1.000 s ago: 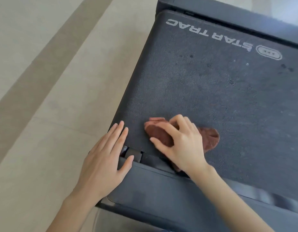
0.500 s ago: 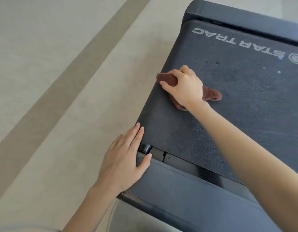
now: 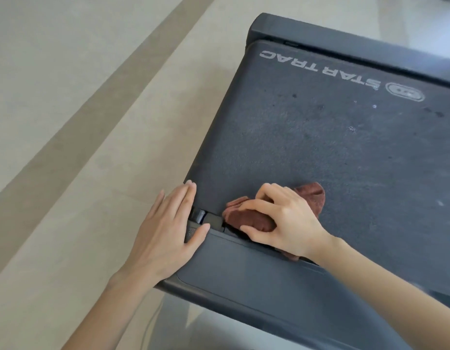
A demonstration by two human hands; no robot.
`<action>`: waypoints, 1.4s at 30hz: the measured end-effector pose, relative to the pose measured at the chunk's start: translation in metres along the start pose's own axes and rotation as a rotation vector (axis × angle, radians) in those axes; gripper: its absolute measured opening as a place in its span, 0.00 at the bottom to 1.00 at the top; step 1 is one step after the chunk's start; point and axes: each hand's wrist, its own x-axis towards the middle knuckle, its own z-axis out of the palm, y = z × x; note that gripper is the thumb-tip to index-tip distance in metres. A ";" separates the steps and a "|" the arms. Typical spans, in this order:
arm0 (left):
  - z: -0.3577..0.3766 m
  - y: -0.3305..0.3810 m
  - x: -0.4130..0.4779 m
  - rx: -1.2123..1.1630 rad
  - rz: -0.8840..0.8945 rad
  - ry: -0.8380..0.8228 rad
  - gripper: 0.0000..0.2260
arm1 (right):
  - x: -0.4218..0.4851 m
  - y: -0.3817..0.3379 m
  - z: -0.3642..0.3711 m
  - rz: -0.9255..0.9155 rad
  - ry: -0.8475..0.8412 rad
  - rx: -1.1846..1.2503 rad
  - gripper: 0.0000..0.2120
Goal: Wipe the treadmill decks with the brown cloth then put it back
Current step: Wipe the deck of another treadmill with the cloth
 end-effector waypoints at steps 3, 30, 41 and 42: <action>0.002 0.005 0.014 -0.008 0.010 0.027 0.32 | -0.012 0.024 -0.011 0.099 0.035 -0.052 0.18; 0.009 0.004 0.045 -0.133 0.034 0.041 0.24 | -0.024 0.005 -0.018 -0.067 -0.112 0.011 0.11; 0.019 0.019 0.066 -0.042 0.088 -0.005 0.27 | -0.021 0.040 -0.017 0.230 0.114 -0.045 0.15; 0.020 0.023 0.070 -0.015 0.102 -0.011 0.27 | -0.009 0.046 -0.014 0.270 0.134 -0.046 0.15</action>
